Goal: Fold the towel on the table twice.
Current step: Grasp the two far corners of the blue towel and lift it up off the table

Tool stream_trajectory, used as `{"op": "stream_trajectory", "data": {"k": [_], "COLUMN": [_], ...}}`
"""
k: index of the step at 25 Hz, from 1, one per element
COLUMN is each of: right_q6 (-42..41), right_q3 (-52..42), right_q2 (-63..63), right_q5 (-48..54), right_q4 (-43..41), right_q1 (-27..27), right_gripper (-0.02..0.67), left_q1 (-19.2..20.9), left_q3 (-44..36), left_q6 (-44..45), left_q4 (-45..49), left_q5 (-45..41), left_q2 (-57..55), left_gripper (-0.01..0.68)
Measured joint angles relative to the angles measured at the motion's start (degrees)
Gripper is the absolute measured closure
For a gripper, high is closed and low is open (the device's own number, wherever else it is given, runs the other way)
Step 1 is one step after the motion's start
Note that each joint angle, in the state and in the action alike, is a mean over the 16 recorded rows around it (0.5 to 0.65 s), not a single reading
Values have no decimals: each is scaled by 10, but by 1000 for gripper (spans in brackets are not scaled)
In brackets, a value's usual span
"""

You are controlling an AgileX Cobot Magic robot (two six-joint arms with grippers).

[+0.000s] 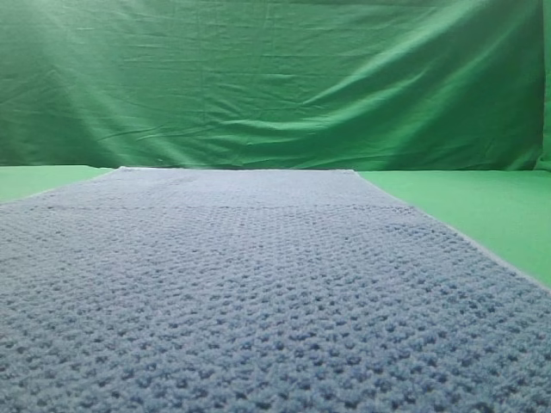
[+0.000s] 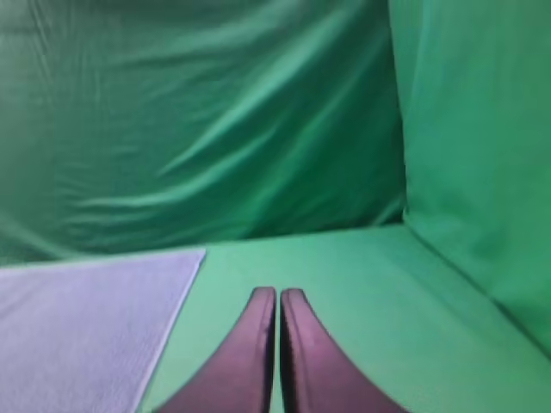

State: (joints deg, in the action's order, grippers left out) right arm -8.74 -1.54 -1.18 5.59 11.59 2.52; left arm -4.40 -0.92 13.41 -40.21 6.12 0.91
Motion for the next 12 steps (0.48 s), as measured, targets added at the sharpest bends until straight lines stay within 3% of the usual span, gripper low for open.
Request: {"op": "stream_trajectory", "data": {"k": [6, 12], "right_q6": [13, 26], "right_q3": [1, 44], "right_q2": [0, 12], "right_q5": [-89, -75], "right_q4": [9, 8], "right_q1": [0, 0], "right_gripper": [649, 649], "left_q1": [0, 0], "left_q3": [7, 66], "left_q6": [10, 21], "left_q4": [-31, 57], "left_q5": [83, 15], "left_q2": [0, -18], "left_gripper": [673, 673]}}
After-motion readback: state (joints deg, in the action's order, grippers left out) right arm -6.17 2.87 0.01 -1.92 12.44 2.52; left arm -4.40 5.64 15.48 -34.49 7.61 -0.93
